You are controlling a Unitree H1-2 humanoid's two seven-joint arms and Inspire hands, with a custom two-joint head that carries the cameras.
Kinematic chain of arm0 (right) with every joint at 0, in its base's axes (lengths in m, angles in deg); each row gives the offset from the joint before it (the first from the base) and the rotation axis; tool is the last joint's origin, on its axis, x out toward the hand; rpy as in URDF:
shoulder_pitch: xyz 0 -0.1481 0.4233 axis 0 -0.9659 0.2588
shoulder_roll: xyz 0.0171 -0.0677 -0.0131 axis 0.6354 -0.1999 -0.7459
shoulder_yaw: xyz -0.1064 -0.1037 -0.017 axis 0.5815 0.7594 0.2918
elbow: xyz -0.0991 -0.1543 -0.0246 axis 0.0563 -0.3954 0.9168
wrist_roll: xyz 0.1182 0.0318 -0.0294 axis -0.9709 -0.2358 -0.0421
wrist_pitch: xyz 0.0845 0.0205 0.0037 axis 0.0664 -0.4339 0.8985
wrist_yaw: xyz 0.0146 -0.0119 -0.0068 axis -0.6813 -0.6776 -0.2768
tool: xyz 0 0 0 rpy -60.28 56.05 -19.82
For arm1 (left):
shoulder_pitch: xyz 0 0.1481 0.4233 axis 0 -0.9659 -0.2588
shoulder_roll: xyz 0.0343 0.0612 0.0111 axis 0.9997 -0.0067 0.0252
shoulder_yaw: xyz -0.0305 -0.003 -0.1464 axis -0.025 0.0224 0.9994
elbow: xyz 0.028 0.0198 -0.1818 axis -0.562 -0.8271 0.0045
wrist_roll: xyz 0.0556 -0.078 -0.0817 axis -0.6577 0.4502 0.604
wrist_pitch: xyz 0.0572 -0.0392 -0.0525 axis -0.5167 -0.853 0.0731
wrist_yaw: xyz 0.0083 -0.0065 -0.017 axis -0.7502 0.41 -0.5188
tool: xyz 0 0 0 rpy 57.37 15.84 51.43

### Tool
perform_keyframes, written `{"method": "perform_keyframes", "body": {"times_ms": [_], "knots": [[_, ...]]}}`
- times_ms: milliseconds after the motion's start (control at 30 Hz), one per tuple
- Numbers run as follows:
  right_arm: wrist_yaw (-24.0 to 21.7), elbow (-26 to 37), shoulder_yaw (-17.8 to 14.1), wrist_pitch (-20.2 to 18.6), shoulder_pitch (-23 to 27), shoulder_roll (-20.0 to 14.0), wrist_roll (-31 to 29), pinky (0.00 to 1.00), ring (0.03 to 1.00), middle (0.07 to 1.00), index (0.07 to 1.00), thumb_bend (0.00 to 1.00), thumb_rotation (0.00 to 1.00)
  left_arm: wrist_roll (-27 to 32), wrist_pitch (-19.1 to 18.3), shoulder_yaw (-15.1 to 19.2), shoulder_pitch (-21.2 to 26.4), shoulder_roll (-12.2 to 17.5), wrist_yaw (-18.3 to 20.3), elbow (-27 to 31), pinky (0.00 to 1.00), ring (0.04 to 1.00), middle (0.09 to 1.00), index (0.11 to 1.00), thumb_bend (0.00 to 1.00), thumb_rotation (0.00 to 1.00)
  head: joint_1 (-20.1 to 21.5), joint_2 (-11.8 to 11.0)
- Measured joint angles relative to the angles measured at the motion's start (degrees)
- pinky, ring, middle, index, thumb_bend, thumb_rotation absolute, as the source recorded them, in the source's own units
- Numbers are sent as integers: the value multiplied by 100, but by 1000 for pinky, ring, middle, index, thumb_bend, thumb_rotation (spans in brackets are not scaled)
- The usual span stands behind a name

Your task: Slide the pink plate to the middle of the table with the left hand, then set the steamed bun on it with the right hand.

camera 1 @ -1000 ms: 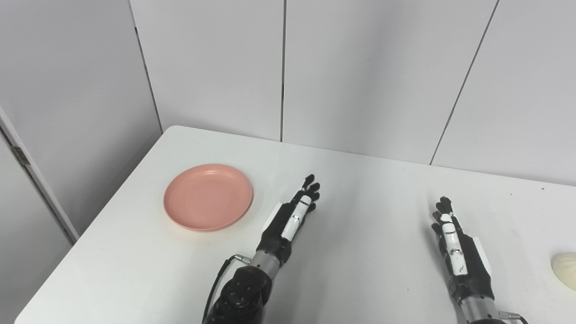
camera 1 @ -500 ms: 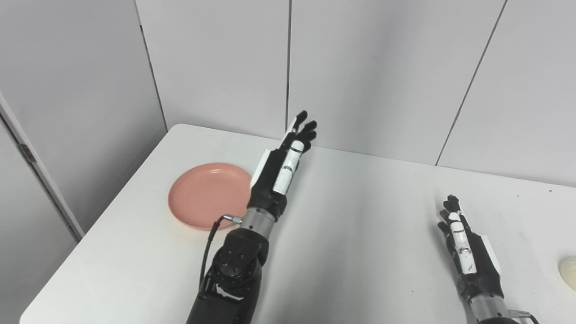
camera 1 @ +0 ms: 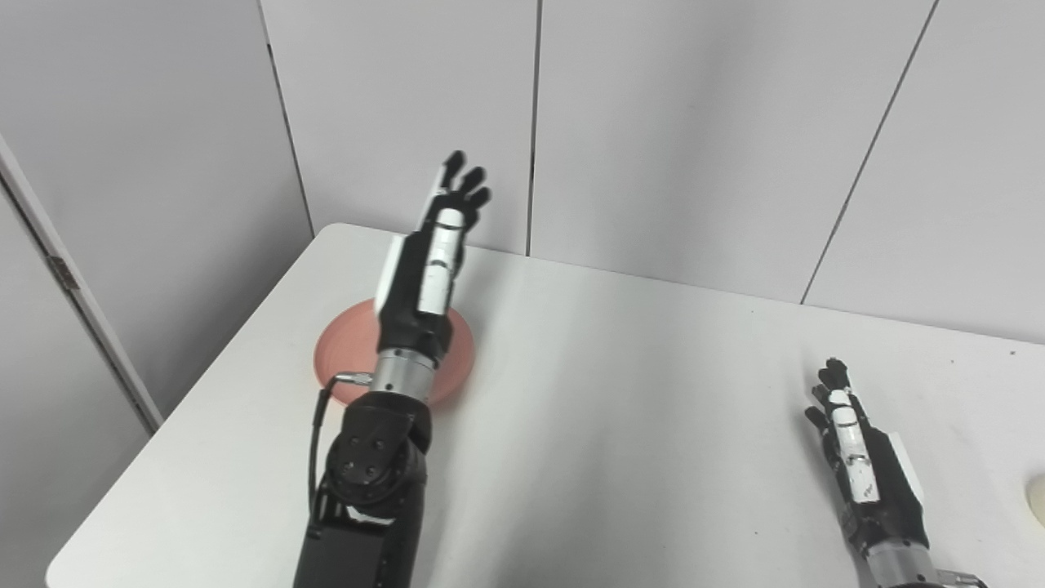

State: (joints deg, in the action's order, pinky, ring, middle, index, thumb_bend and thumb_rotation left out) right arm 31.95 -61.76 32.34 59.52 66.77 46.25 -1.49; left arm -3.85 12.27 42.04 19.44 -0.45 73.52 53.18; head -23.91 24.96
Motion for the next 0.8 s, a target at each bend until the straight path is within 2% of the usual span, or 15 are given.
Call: {"method": "perform_keyframes", "body": {"times_ms": [233, 433, 633, 800], "knots": [[2, 56, -2, -16, -35, -9, 6, 1000, 1000, 1000, 1000, 135, 1000, 251, 4, 416, 1, 206, -142, 11, 984, 929, 945, 960, 465, 1000, -9, -18], [2, 59, -1, -15, -36, -8, 12, 1000, 1000, 1000, 1000, 127, 1000, 561, 136, 793, 11, 384, -214, -152, 958, 933, 948, 955, 474, 1000, -26, 0], [8, 114, -11, -22, -75, -8, 9, 1000, 1000, 1000, 1000, 131, 1000, 918, 376, 1210, 21, 709, -309, -529, 937, 923, 935, 948, 467, 1000, -35, 26], [11, 135, -10, -28, -85, -8, 20, 1000, 1000, 1000, 1000, 126, 1000, 1160, 527, 1392, 26, 795, -314, -884, 941, 924, 936, 947, 473, 1000, -35, 35]]}}
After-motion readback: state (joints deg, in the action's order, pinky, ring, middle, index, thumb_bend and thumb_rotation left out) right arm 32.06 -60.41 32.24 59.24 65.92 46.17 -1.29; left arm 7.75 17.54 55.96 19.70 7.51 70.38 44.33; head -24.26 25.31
